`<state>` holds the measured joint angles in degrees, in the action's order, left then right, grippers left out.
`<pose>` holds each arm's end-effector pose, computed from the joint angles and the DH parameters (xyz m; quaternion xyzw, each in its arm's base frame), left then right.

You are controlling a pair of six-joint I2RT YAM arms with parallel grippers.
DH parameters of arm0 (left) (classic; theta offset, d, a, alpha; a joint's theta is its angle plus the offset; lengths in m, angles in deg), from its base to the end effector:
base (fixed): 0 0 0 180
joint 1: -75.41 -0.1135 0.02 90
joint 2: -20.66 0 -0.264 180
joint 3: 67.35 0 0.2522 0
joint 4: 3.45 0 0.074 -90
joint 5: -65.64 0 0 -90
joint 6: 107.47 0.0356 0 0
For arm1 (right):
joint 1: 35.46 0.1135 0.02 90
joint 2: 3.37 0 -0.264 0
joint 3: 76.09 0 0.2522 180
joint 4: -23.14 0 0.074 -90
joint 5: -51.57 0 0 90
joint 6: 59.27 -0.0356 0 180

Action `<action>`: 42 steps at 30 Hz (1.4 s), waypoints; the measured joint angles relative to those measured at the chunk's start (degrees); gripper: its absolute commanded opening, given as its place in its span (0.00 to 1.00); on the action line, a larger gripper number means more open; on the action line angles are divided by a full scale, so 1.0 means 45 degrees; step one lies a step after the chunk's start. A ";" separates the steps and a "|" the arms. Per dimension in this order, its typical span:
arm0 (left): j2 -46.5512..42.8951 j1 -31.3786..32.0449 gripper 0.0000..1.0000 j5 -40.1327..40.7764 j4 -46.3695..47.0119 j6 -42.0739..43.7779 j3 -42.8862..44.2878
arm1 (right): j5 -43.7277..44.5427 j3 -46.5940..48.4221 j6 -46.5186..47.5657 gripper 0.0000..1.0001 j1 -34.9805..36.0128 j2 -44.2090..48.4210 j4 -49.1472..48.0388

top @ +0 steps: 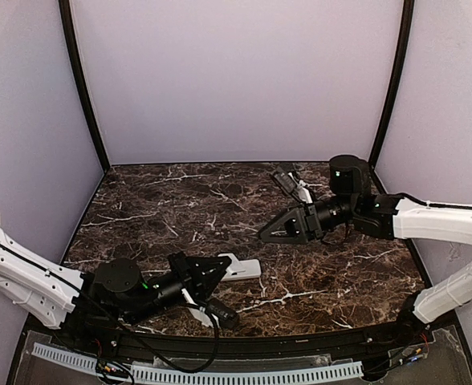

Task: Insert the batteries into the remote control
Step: Pass from the left arm to the right

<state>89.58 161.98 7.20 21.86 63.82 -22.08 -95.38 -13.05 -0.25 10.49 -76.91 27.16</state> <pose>0.0342 -0.2588 0.2617 0.6461 0.2649 0.1575 0.6982 0.1757 0.2246 0.2973 -0.3799 0.6512 0.6299 0.1867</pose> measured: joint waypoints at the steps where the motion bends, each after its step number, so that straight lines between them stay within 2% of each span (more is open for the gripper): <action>1: 0.0155 0.0112 0.00 0.0243 0.0593 0.0661 -0.0107 | -0.0189 -0.0039 -0.0199 0.43 0.0000 -0.0219 -0.0199; 7: 0.1627 0.0505 0.00 0.0981 0.3891 0.3623 -0.0661 | -0.0831 -0.0199 -0.0631 0.40 0.0010 -0.0811 -0.0442; 17: 0.2229 0.0850 0.00 0.1205 0.5829 0.5697 -0.0709 | -0.1491 -0.0165 -0.0865 0.38 0.0534 -0.1622 -0.0913; 25: 0.2584 0.0981 0.00 0.1248 0.6159 0.6266 -0.0709 | -0.1957 -0.0015 -0.1229 0.38 0.0656 -0.2113 -0.1360; 35: 0.3172 0.0986 0.00 0.1273 0.6800 0.6727 -0.0709 | -0.2705 0.0136 -0.2526 0.34 0.0889 -0.3055 -0.3322; 42: 0.3186 0.0996 0.00 0.1277 0.7116 0.6926 -0.0709 | -0.2953 0.0136 -0.3050 0.23 0.0913 -0.3259 -0.3934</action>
<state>103.92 166.46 12.94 53.88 94.99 -25.27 -108.67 -12.44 -13.98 14.60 -91.57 9.46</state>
